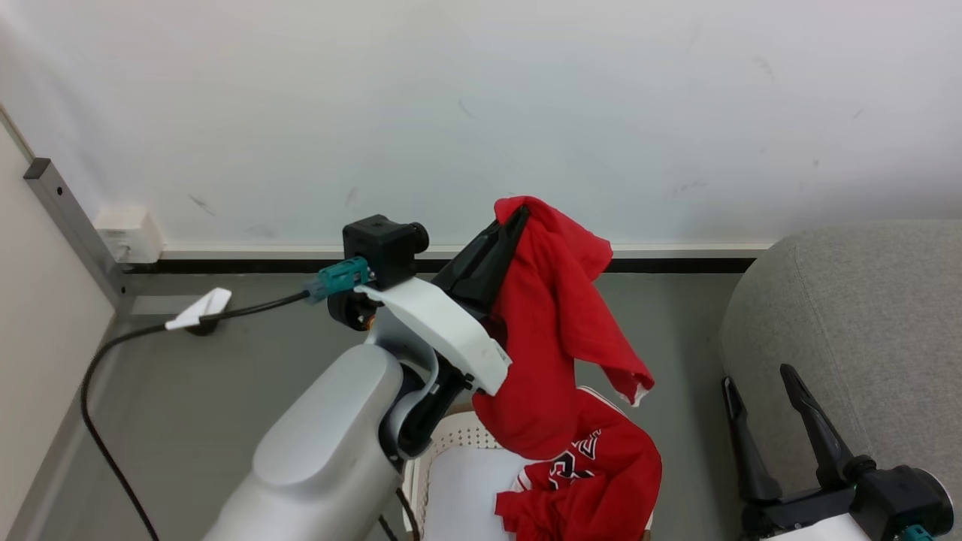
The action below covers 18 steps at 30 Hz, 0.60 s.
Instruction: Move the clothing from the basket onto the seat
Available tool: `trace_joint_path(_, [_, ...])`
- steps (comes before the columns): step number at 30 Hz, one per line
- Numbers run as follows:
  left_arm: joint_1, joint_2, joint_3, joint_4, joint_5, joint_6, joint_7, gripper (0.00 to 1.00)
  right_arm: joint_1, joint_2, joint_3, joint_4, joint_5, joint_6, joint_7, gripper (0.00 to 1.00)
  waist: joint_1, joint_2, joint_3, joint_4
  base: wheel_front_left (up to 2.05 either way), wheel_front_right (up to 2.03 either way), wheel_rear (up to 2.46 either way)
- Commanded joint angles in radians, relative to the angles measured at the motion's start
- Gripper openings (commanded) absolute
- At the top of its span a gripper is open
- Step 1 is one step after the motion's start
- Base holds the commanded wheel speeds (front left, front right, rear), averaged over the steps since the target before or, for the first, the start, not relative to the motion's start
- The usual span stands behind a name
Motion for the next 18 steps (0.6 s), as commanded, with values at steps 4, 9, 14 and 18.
trace_joint_path(4, [0.024, 0.018, -0.003, -0.046, 0.0, 0.022, 0.014, 0.0, -0.017, -0.023, 0.023, -0.003, -0.001, -0.002, 0.001, 1.0, 0.0, -0.0001, 0.003, 0.0, 0.0, 0.0, 0.0])
trace_joint_path(9, [0.037, 0.022, -0.009, -0.07, 0.001, 0.036, 0.023, 0.0, -0.029, -0.059, 0.098, 0.022, -0.018, -0.002, 0.001, 1.0, 0.0, -0.0001, 0.005, 0.0, 0.0, 0.0, 0.0])
trace_joint_path(14, [0.043, 0.015, -0.015, -0.074, -0.006, 0.036, 0.023, 0.0, -0.074, -0.121, 0.213, 0.092, -0.031, -0.002, 0.001, 1.0, 0.0, -0.0001, 0.002, 0.007, 0.0, 0.0, 0.0])
trace_joint_path(18, [0.043, 0.003, -0.03, -0.075, -0.008, 0.033, 0.021, 0.0, -0.15, -0.157, 0.291, 0.196, -0.04, -0.002, 0.001, 1.0, 0.0, -0.0001, -0.004, 0.026, 0.0, 0.0, 0.0])
